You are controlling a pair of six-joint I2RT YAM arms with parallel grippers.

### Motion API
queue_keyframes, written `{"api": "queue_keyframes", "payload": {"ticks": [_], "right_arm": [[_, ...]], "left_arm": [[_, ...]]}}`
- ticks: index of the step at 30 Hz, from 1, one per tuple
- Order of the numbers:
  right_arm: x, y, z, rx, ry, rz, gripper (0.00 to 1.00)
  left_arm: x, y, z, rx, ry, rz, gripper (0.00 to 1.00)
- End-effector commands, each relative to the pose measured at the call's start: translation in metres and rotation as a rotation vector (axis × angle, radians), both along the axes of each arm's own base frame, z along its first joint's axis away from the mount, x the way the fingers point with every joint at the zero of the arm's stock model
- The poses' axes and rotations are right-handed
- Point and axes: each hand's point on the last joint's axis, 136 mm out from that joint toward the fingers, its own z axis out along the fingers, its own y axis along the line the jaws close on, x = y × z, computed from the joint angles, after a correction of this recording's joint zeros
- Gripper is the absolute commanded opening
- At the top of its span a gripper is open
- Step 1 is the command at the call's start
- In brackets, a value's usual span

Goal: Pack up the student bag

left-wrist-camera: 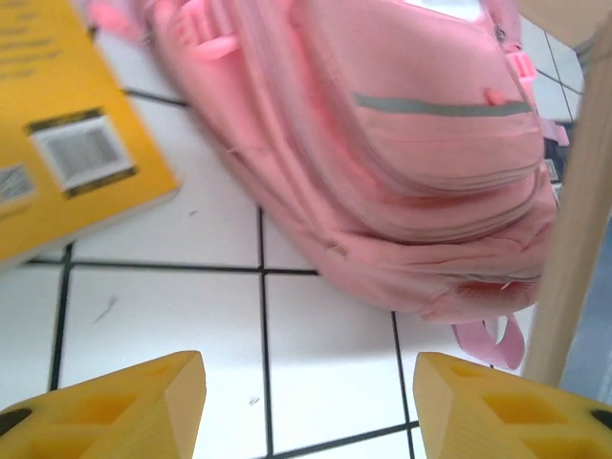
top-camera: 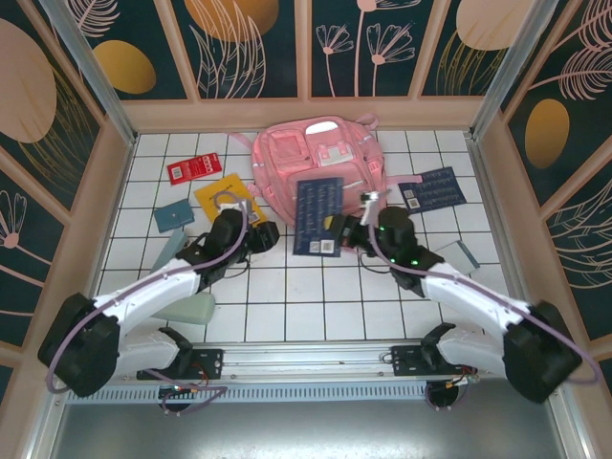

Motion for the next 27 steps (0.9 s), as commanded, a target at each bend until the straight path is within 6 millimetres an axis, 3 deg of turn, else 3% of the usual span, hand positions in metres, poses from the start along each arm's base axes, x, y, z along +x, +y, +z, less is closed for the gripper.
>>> {"api": "queue_keyframes", "payload": {"ticks": [1,6,10,11,14,23,27], "right_arm": [[0.008,-0.058,-0.004,-0.075,-0.021,-0.23,0.0],[0.007,-0.13,-0.011,-0.127,0.016,-0.473,0.0],[0.001,-0.16,-0.021,-0.14,0.051,-0.565,0.0],[0.0,-0.167,-0.022,-0.141,0.052,-0.586,0.0],[-0.004,-0.18,-0.021,-0.136,0.049,-0.626,0.0],[-0.01,-0.188,-0.017,-0.115,0.039,-0.639,0.0],[-0.01,-0.187,-0.019,-0.108,0.037,-0.634,0.0]], "left_arm": [[0.01,-0.033,0.01,0.097,-0.063,-0.128,0.6],[0.025,-0.092,0.013,0.204,-0.123,-0.289,0.58],[0.03,-0.138,0.012,0.286,-0.166,-0.404,0.56],[0.03,-0.149,-0.001,0.323,-0.159,-0.434,0.56],[0.033,-0.172,-0.011,0.389,-0.174,-0.494,0.56],[0.056,-0.183,-0.043,0.556,-0.183,-0.519,0.58],[0.062,-0.185,-0.051,0.599,-0.18,-0.528,0.52]]}}
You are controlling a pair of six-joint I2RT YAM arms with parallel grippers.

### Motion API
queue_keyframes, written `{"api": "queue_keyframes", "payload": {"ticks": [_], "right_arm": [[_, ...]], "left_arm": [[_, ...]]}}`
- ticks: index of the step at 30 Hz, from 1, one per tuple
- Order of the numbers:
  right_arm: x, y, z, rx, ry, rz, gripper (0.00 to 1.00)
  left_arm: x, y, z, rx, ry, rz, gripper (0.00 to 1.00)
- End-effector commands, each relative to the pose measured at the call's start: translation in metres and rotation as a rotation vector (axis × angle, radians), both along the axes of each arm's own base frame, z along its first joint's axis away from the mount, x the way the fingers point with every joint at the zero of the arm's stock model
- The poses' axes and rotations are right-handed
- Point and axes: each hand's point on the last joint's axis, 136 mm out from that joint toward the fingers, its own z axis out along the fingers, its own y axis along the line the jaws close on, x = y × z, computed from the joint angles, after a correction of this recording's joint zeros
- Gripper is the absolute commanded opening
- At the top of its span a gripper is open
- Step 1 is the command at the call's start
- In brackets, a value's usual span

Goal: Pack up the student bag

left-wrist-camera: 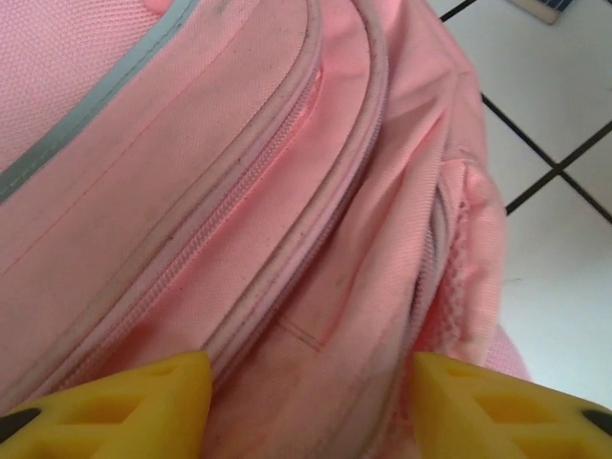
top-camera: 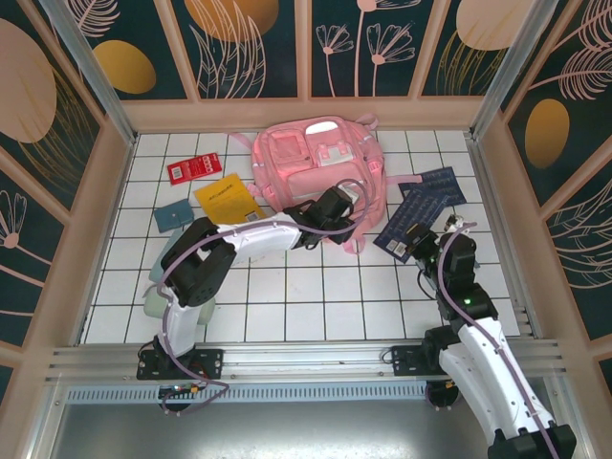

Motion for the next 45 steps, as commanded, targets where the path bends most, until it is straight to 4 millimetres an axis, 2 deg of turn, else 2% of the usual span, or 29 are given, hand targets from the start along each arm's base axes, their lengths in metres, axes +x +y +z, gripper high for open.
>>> {"api": "queue_keyframes", "payload": {"ticks": [1,4,6,10,15,18,23,26,28,33,37,40,42,45], "right_arm": [[0.001,0.004,0.007,0.013,-0.038,0.024,0.0],[0.001,0.012,0.009,0.034,-0.059,0.073,0.0],[0.001,0.019,0.01,0.055,-0.078,0.111,0.0],[0.001,0.034,0.013,0.107,-0.128,0.193,0.0],[-0.002,0.047,0.021,0.199,-0.202,0.253,0.0],[-0.002,0.053,0.025,0.241,-0.205,0.282,0.0],[0.001,0.057,0.027,0.236,-0.174,0.303,0.0],[0.002,0.059,0.025,0.234,-0.161,0.311,0.0],[0.002,0.057,0.024,0.233,-0.155,0.304,0.0],[0.001,0.054,0.018,0.21,-0.134,0.29,0.0],[0.001,0.054,0.015,0.205,-0.127,0.288,0.0],[0.001,0.054,0.014,0.203,-0.125,0.287,0.0],[0.001,0.053,0.013,0.198,-0.121,0.285,0.0],[0.0,0.052,0.009,0.189,-0.107,0.281,0.0]], "left_arm": [[0.009,0.001,-0.001,0.065,-0.032,-0.014,0.47],[0.011,-0.001,0.004,0.054,-0.048,-0.018,0.18],[0.015,-0.001,0.017,0.037,-0.073,0.0,0.0],[0.022,0.001,0.055,-0.023,-0.131,0.053,0.0],[0.032,0.01,0.112,-0.106,-0.214,0.152,0.0],[0.029,0.008,0.141,-0.172,-0.236,0.14,0.0],[0.023,0.002,0.167,-0.225,-0.239,0.096,0.0],[0.017,-0.004,0.169,-0.232,-0.222,0.047,0.0],[0.012,-0.007,0.161,-0.226,-0.196,0.02,0.0],[0.003,-0.012,0.118,-0.18,-0.102,-0.025,0.0],[0.002,-0.012,0.097,-0.17,-0.074,-0.021,0.0],[-0.001,-0.017,0.081,-0.168,-0.037,-0.037,0.14],[-0.001,-0.019,0.067,-0.152,-0.013,-0.039,0.08],[-0.001,-0.02,0.048,-0.13,0.016,-0.033,0.13]]}}
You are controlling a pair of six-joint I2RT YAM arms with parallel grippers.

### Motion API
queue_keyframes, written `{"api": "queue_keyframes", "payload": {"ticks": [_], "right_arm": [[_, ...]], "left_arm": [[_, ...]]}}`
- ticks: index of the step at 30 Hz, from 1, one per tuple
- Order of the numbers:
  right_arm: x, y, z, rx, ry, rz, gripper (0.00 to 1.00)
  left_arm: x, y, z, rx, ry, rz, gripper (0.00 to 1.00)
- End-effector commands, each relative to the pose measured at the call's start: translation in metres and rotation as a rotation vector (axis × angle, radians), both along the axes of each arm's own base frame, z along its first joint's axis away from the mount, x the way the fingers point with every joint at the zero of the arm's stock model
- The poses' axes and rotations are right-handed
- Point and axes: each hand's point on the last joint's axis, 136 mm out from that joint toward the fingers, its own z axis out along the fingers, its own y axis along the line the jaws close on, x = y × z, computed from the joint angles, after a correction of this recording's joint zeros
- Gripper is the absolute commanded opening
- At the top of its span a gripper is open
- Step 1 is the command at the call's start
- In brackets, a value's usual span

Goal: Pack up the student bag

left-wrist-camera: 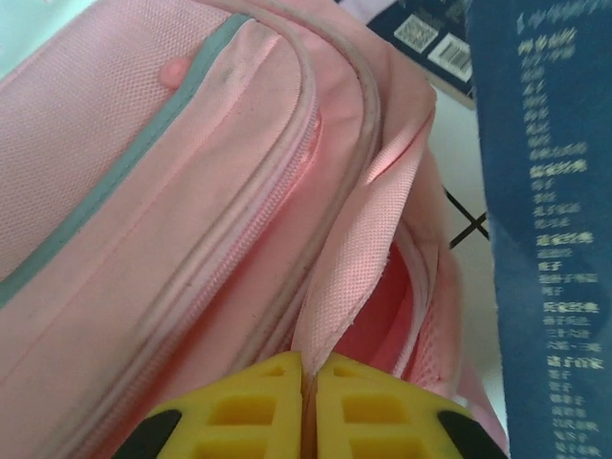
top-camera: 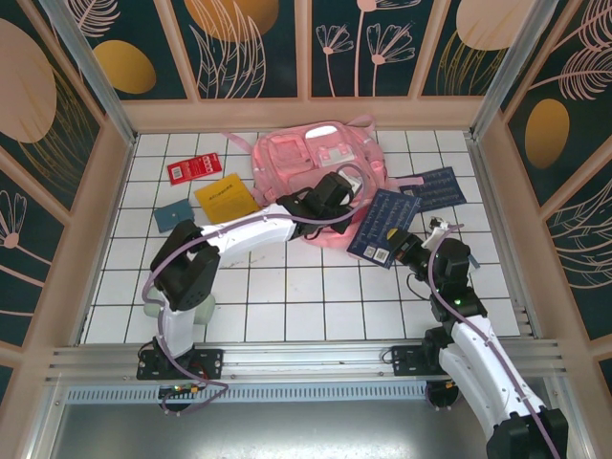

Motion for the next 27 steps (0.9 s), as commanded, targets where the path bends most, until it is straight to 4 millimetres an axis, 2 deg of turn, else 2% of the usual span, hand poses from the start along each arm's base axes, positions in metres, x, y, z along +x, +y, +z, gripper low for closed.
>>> {"api": "queue_keyframes", "payload": {"ticks": [1,4,6,9,15,20,23,27], "right_arm": [[0.003,-0.001,0.022,-0.006,-0.066,0.0,0.0],[0.002,-0.002,0.02,-0.014,-0.062,-0.003,0.0],[0.002,-0.002,0.02,-0.017,-0.063,-0.006,0.0],[0.002,0.0,0.021,-0.008,-0.066,0.005,0.0],[-0.003,0.01,0.017,0.088,-0.073,0.051,0.0],[-0.004,0.018,0.029,0.224,-0.125,0.088,0.0],[0.001,0.022,0.039,0.261,-0.139,0.099,0.0],[0.013,0.031,0.046,0.304,-0.132,0.12,0.0]], "left_arm": [[0.002,-0.012,-0.006,-0.045,0.008,-0.009,0.11],[0.001,-0.013,-0.015,-0.043,0.023,-0.006,0.12],[0.0,-0.015,-0.017,-0.045,0.03,-0.013,0.01],[0.006,-0.011,-0.01,-0.045,0.004,0.021,0.0],[0.027,0.003,0.058,-0.104,-0.136,0.152,0.0],[0.037,0.012,0.124,-0.195,-0.239,0.236,0.0],[0.04,0.016,0.153,-0.232,-0.285,0.258,0.0],[0.043,0.02,0.178,-0.26,-0.333,0.285,0.0]]}}
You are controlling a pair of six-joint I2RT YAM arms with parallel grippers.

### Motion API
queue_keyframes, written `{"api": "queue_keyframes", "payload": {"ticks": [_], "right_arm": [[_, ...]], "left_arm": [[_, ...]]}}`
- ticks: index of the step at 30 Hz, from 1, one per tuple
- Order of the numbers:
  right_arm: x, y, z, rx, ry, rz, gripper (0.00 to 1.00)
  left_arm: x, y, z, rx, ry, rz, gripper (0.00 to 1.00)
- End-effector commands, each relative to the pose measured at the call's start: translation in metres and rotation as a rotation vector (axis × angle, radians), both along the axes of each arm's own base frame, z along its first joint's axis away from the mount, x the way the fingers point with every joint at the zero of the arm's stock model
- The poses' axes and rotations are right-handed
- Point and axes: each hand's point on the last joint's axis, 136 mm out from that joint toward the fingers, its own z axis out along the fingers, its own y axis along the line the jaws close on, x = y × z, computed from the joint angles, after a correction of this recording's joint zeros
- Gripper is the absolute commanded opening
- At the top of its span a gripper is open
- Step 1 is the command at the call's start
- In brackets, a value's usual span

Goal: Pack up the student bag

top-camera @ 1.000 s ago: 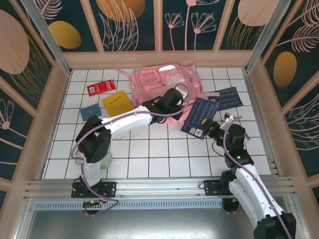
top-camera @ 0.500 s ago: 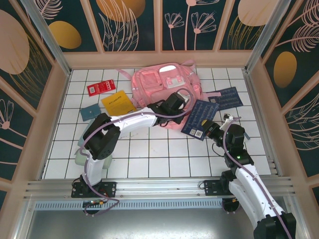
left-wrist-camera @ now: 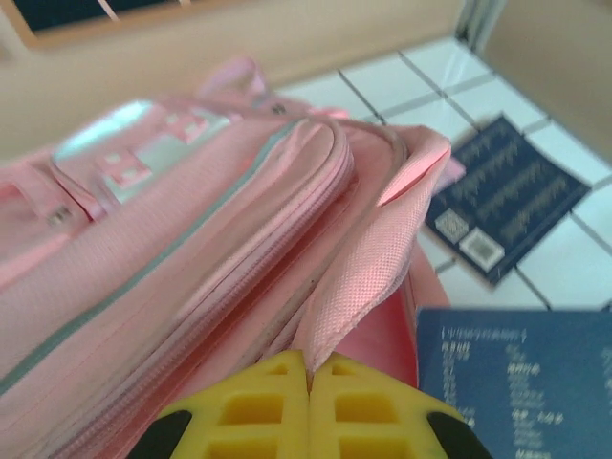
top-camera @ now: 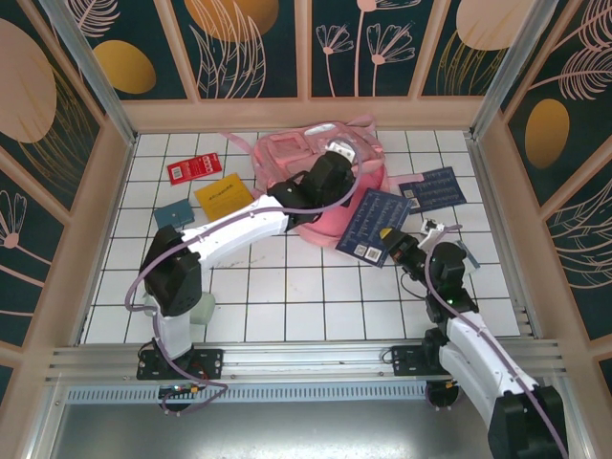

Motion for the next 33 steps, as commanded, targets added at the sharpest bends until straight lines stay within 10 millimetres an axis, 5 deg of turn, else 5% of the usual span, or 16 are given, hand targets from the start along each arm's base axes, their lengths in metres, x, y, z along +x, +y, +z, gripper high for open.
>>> {"api": "queue_keyframes", "payload": {"ticks": [1,12,19,33], "right_arm": [[0.013,0.013,0.049,0.096,-0.136,0.037,0.0],[0.089,0.042,0.068,0.141,-0.159,-0.054,0.0],[0.151,0.06,0.042,0.232,-0.085,-0.163,0.0],[0.246,0.079,-0.024,0.279,0.036,-0.469,0.0]], "left_arm": [[0.008,0.01,0.069,-0.116,-0.126,0.075,0.0],[0.01,0.0,0.085,-0.155,-0.14,0.049,0.0],[0.01,-0.007,0.092,-0.187,-0.131,0.031,0.0],[0.012,-0.018,0.095,-0.209,-0.107,0.006,0.0]]}}
